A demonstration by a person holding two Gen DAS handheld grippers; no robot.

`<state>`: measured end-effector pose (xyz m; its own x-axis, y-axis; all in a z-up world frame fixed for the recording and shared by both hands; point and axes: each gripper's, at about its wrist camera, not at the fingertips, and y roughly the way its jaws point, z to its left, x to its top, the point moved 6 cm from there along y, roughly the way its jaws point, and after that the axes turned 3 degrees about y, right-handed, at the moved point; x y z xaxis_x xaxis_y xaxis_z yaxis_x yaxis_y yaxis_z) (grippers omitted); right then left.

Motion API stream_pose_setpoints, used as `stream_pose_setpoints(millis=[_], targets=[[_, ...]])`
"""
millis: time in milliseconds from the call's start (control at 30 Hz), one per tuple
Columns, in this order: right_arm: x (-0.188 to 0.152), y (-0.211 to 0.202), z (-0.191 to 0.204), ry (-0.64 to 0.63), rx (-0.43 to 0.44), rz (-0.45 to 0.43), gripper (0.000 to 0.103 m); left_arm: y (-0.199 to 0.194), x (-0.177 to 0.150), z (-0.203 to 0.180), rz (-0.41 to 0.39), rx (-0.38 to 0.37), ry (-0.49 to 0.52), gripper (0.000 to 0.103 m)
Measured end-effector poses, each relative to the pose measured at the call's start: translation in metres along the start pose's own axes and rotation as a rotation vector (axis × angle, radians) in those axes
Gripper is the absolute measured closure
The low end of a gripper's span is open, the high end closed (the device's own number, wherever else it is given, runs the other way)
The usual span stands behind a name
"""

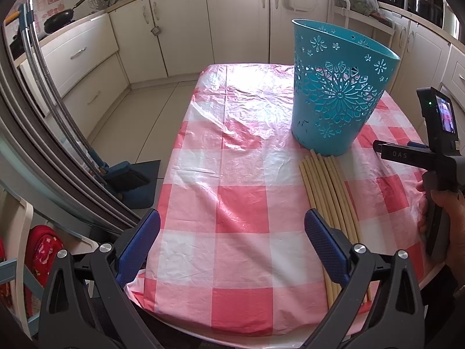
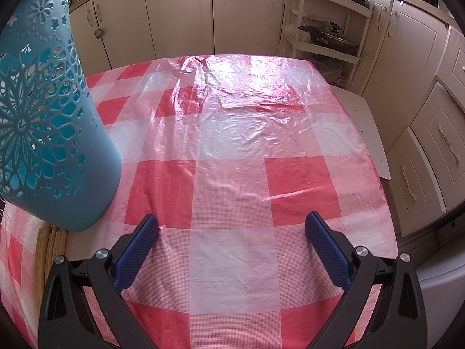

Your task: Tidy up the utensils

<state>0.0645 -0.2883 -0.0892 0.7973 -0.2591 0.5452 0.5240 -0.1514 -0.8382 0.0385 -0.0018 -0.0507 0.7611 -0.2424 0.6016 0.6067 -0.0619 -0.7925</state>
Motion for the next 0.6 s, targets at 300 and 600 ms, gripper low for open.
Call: stream_pose_setpoints(millis=[300,600], targets=[[0.0000,0.0000,0.0001,0.000,0.000,0.000,0.007,0.0003,-0.0003,-0.0005,0.001,0.000,0.002,0.008],[0.0001,0.0000,0.0002,0.000,0.000,0.000,0.007,0.0008,-0.0004,-0.0012,0.003,0.001,0.002,0.008]])
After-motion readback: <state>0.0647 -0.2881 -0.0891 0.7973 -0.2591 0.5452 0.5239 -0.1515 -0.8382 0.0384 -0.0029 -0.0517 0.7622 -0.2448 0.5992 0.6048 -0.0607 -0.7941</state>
